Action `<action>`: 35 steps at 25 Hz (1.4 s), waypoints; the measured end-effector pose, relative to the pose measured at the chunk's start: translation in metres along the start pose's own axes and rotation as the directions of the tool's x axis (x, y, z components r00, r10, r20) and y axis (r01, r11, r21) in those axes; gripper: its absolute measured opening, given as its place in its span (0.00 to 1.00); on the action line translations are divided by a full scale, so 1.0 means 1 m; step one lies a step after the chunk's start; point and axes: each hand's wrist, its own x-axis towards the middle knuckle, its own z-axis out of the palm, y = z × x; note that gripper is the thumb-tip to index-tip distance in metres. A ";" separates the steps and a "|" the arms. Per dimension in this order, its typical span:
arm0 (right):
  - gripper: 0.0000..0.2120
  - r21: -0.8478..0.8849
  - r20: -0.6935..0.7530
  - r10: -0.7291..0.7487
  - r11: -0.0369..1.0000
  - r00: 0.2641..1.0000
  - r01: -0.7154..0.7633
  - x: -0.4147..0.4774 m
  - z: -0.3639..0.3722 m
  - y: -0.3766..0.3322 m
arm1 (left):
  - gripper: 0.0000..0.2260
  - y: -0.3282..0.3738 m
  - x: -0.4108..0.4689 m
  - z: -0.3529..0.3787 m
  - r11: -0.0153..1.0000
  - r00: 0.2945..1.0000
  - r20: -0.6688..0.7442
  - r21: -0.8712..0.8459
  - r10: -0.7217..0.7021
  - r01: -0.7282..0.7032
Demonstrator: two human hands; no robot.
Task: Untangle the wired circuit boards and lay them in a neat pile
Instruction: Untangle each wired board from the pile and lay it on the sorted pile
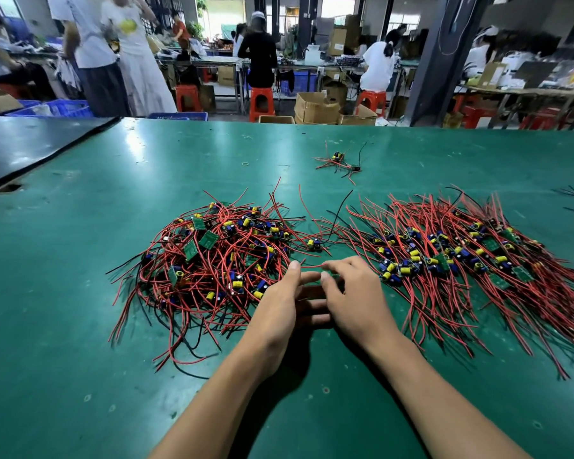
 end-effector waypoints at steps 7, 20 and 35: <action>0.20 -0.227 0.108 -0.127 0.963 0.986 0.149 0.042 0.003 0.008 | 0.23 0.000 0.001 -0.001 1.000 0.998 -0.070 0.023 -0.007 0.009; 0.13 0.077 -0.279 -0.077 0.992 0.957 0.103 0.009 -0.019 0.006 | 0.14 0.002 -0.007 -0.001 0.995 0.999 0.004 0.088 0.052 -0.052; 0.12 0.644 0.149 -0.108 0.765 0.983 -0.014 -0.022 -0.041 -0.016 | 0.10 0.003 0.004 -0.013 0.989 0.996 0.067 -0.134 -0.050 0.058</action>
